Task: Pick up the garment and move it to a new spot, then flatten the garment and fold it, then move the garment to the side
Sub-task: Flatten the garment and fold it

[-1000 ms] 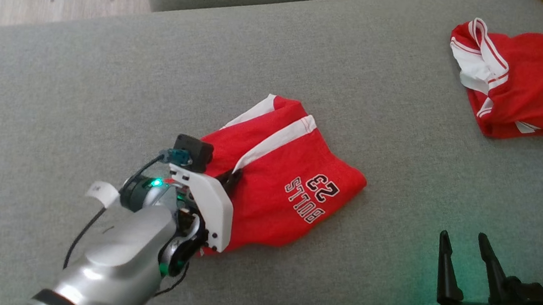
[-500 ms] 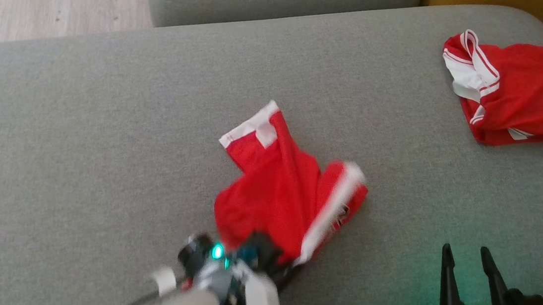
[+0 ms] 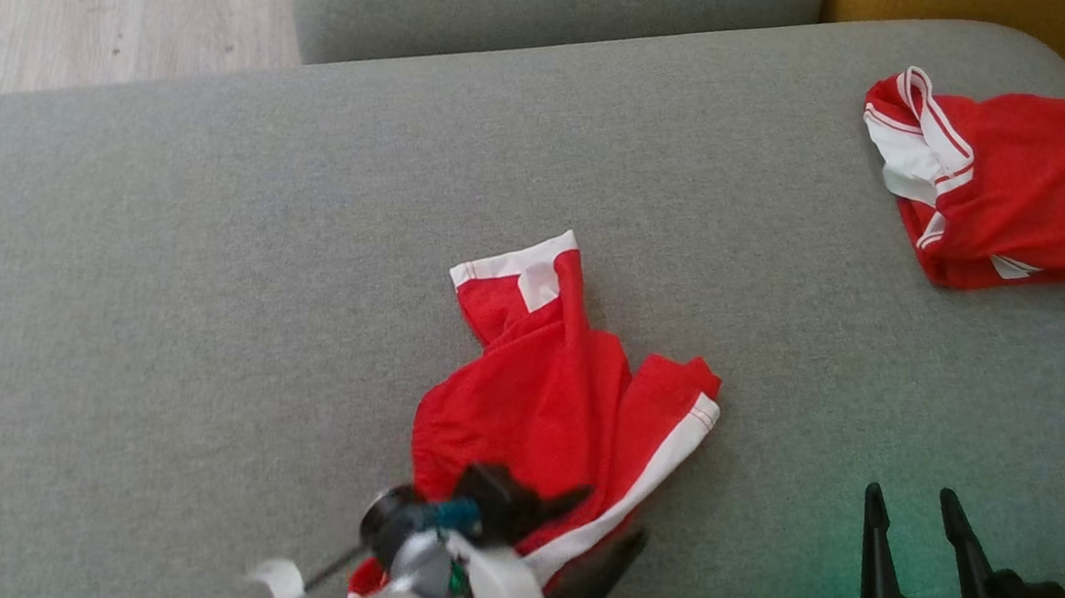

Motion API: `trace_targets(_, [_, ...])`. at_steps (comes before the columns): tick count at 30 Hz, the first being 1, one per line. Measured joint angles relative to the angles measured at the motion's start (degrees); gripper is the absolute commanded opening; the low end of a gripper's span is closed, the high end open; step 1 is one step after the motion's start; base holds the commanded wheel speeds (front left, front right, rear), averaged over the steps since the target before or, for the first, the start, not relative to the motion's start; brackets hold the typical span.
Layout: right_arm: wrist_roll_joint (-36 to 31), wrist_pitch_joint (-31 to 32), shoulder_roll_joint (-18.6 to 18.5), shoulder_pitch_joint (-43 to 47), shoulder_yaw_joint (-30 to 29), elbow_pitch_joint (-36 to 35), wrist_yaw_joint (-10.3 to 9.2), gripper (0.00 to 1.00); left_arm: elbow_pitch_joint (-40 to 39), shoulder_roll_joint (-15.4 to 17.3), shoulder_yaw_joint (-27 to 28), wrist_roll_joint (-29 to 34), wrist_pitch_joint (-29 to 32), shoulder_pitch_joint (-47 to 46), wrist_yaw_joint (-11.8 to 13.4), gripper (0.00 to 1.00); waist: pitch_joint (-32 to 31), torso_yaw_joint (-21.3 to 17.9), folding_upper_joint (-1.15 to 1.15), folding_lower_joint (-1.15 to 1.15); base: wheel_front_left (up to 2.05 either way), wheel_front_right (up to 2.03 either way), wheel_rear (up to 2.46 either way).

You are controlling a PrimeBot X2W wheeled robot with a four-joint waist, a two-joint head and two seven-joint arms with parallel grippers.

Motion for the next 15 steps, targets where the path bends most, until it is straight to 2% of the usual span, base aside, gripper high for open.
trace_targets(4, [0.02,0.00,0.00,0.10,0.12,0.13,0.00,1.00,-5.34,-0.42,6.35,-3.45,-0.32,-1.11,3.34,1.00,-0.31,0.20,0.00,0.00,0.00,0.00,0.00])
trace_targets(7, [0.10,0.00,0.00,0.09,0.55,0.19,0.00,1.00,-3.26,-0.57,9.92,-4.81,1.57,-3.89,6.70,1.00,-0.15,0.19,0.00,0.00,0.00,0.00,0.00])
trace_targets(8, [0.10,0.00,0.00,0.09,0.55,0.19,0.00,1.00,-3.26,-0.57,9.92,-4.81,1.57,-3.89,6.70,1.00,-0.15,0.19,0.00,0.00,0.00,0.00,0.00])
trace_targets(10, [0.10,0.00,0.00,0.05,0.86,0.20,0.00,1.00,0.38,-1.05,11.34,-6.44,3.03,-5.72,7.28,1.00,0.05,0.08,0.00,0.00,0.00,0.00,0.00])
trace_targets(15, [0.11,0.00,0.01,-0.11,2.46,0.43,0.00,1.00,12.92,-4.85,13.83,-9.47,4.46,-8.41,7.45,1.00,0.68,-1.03,0.00,0.00,0.00,0.00,0.00])
